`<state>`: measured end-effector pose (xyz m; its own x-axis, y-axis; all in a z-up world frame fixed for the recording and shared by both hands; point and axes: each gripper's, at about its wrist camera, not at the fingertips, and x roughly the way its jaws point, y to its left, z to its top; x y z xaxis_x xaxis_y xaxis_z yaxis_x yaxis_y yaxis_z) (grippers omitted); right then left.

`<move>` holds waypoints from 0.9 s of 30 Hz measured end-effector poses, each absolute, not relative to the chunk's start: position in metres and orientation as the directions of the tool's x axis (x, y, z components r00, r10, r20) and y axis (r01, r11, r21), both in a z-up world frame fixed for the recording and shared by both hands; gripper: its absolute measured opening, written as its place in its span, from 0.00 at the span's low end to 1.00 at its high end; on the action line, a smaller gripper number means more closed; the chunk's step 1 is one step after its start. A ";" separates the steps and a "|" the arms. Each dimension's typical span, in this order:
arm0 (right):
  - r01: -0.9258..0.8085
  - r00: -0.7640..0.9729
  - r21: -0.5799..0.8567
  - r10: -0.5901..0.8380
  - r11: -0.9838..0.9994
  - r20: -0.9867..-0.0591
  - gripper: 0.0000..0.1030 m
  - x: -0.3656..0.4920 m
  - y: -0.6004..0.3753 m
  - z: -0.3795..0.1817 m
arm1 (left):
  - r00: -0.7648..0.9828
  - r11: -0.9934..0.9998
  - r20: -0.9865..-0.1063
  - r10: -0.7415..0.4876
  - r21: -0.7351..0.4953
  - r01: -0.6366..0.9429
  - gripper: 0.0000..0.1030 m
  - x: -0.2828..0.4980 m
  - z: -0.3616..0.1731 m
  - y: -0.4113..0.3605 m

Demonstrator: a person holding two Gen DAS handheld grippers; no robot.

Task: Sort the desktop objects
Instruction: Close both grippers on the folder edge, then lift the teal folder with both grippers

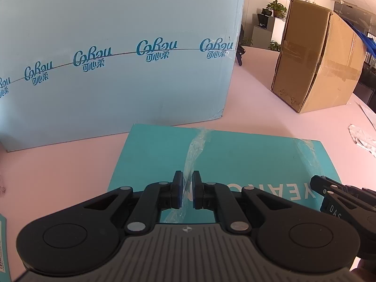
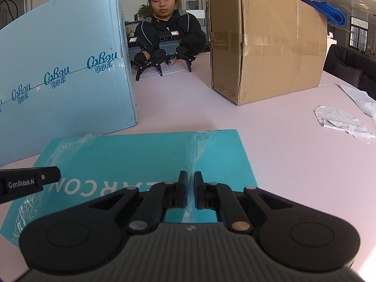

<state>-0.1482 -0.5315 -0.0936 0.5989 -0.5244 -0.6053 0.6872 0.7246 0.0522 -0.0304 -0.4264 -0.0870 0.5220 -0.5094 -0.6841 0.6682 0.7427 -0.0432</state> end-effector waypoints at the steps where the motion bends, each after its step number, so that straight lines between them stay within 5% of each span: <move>1: 0.687 0.599 0.054 -0.523 0.725 -0.606 0.07 -0.148 -0.531 -0.094 | 0.523 0.743 -0.684 -0.508 -0.042 0.668 0.06 -0.030 -0.087 -0.426; 27: 0.673 0.623 0.083 -0.503 0.735 -0.598 0.07 -0.167 -0.506 -0.080 | 0.555 0.767 -0.681 -0.477 -0.015 0.641 0.06 -0.054 -0.070 -0.397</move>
